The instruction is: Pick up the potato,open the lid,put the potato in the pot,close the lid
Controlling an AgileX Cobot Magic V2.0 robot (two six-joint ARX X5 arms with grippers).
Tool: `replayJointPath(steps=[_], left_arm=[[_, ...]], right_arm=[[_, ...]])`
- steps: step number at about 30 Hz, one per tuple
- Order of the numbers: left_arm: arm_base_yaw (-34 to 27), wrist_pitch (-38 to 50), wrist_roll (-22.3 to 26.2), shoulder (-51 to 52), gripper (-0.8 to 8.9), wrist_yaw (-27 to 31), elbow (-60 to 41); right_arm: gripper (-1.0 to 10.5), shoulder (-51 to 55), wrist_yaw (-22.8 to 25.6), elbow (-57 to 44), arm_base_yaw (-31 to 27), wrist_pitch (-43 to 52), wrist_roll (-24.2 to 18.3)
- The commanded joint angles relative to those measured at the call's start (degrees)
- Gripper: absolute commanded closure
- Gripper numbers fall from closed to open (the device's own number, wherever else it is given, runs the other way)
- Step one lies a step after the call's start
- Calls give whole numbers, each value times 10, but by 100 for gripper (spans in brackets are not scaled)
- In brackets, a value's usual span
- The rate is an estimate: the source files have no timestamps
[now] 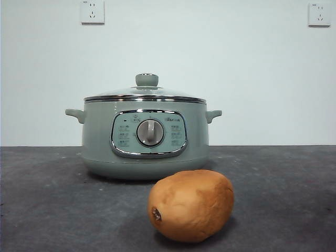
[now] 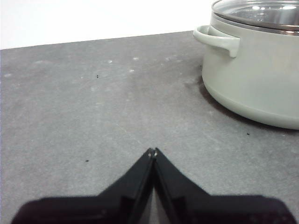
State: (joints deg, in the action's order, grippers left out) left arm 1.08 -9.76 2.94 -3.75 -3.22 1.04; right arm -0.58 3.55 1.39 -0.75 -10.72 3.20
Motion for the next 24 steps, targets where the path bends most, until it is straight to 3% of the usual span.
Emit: replayJointPath(steps=[1, 6, 11, 16, 20, 24], left_arm=[[1, 7, -4, 0, 817, -2, -6], [1, 9, -10, 0, 817, -2, -6], [1, 3, -86, 0, 818, -2, 15], [1, 2, -94, -4, 819, -2, 54], [1, 0, -94, -17, 818, -23, 92], [1, -1, -94, -40, 818, -58, 131]], right_arm=[[946, 1, -12, -6, 0, 2, 62], [946, 1, -37, -6, 0, 4, 126], [950, 1, -84, 12, 0, 3, 227], [955, -3, -112, 61, 0, -11, 325], [955, -25, -134, 123, 0, -55, 358], [954, -64, -161, 199, 0, -137, 358]])
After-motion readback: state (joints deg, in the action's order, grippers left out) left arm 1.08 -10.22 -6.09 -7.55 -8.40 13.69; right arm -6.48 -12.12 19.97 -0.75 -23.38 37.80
